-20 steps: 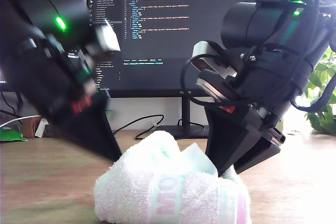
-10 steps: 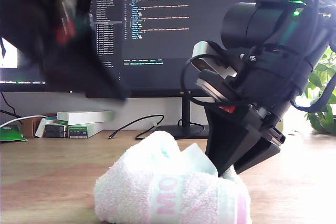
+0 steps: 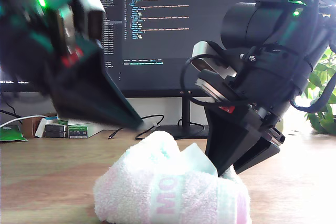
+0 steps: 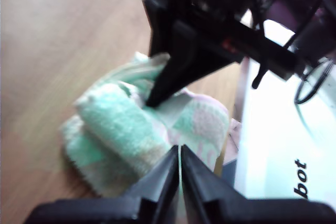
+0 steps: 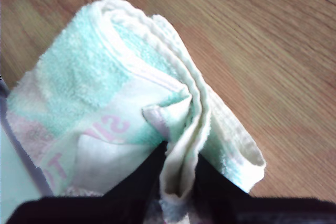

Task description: Fold the tea towel to a neat square and place it to the right

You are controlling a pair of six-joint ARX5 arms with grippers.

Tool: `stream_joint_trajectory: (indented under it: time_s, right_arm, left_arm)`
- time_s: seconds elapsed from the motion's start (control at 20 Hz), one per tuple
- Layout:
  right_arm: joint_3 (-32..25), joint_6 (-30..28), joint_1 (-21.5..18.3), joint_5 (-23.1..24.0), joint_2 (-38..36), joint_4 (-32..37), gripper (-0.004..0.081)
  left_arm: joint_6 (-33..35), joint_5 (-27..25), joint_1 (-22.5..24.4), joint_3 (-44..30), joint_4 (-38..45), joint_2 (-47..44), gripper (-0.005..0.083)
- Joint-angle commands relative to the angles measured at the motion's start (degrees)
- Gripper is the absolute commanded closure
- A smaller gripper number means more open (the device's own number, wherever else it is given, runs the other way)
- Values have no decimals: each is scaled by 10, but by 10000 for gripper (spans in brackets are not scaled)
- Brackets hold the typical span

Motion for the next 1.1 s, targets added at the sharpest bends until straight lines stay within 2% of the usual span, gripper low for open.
stream_joint_trajectory:
  time_s: [0.0,0.35,0.55,0.7,1.05]
  right_arm:
    - [-5,-4,0,10,19,1,783]
    - [-5,-3,0,10,19,0,783]
    - [-5,-4,0,10,19,1,783]
    - [-4,-1,0,10,19,0,781]
    - [37,0,-2,11,19,-61,680]
  left_arm:
    - [2,8,-6,-10,24,19,793]
    - [12,21,-12,-10,47,114,793]
    - [11,-40,-11,-10,51,122,793]
    - [12,-54,-12,-10,46,129,793]
    - [12,-59,-19,-10,40,144,793]
